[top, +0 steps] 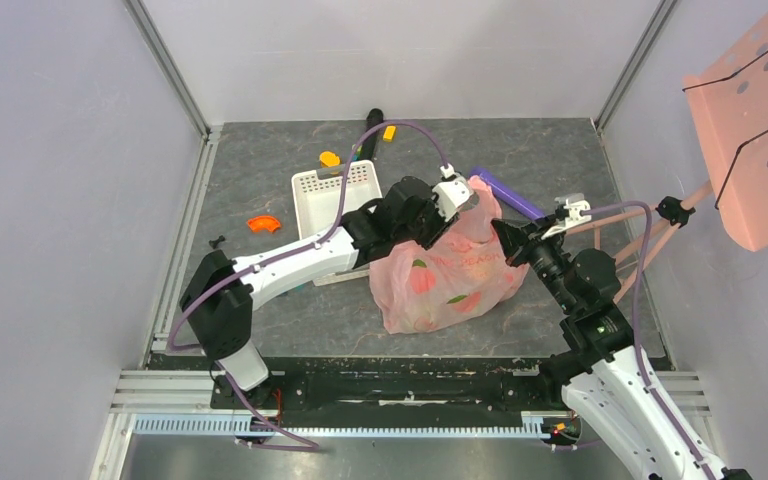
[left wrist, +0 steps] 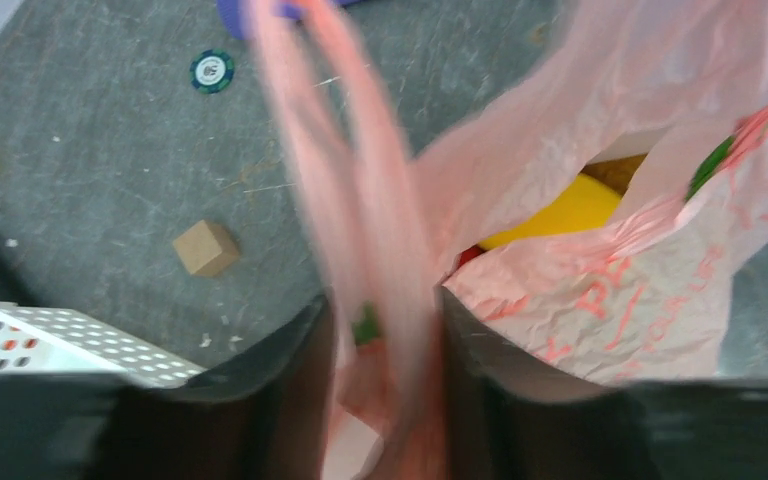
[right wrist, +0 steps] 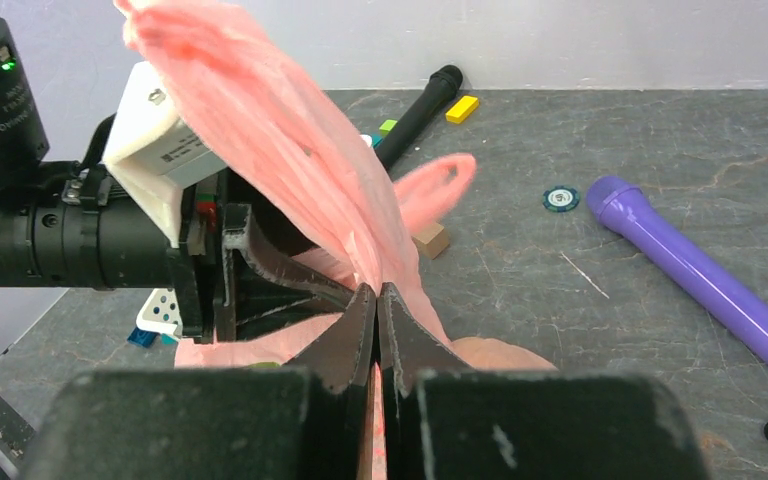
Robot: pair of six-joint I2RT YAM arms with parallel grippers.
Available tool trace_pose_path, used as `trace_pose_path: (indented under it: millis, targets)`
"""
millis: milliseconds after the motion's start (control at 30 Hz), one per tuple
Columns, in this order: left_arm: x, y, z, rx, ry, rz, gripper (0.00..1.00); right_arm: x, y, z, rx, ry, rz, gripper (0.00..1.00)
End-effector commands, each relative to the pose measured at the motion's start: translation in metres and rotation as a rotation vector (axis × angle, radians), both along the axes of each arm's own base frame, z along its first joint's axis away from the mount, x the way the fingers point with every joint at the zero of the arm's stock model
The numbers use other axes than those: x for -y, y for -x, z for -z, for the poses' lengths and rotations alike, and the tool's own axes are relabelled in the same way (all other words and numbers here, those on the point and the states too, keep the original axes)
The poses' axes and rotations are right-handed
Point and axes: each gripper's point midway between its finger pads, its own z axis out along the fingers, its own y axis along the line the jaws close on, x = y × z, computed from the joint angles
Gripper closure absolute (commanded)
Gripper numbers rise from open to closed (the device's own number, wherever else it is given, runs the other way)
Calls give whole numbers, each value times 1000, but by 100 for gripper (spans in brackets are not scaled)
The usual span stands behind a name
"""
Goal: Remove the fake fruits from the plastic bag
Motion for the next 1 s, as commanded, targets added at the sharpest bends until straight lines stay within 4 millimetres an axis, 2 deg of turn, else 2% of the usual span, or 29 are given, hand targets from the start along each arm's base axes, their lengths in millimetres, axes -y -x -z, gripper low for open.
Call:
trace_pose_path:
  millis: [0,67,100,267,467,600,667,767,967]
  targets:
    - [3,-17,-25,99,-10,-21,75,2,4,-31,68,-33,-1,100]
    - [4,-17,-31,103,6,-25,93,3,4,-30,68,-35,8,100]
    - [5,-16,-36,107,20,-22,97,5,4,-30,66,-38,18,100]
    - [4,-10,-70,147,110,-8,98,15,1,-34,55,-69,83,100]
    - [-1,5,-131,247,292,31,98,46,-7,-43,28,-133,267,100]
    - [-13,20,-170,329,437,54,94,71,-10,-38,-30,-145,418,100]
    - [-17,26,-177,349,474,68,92,82,-9,-34,-48,-150,477,100]
    - [-21,33,-179,356,493,100,91,89,-8,-31,-54,-160,520,100]
    - [-15,50,-163,329,532,198,86,86,-7,-28,-58,-165,497,100]
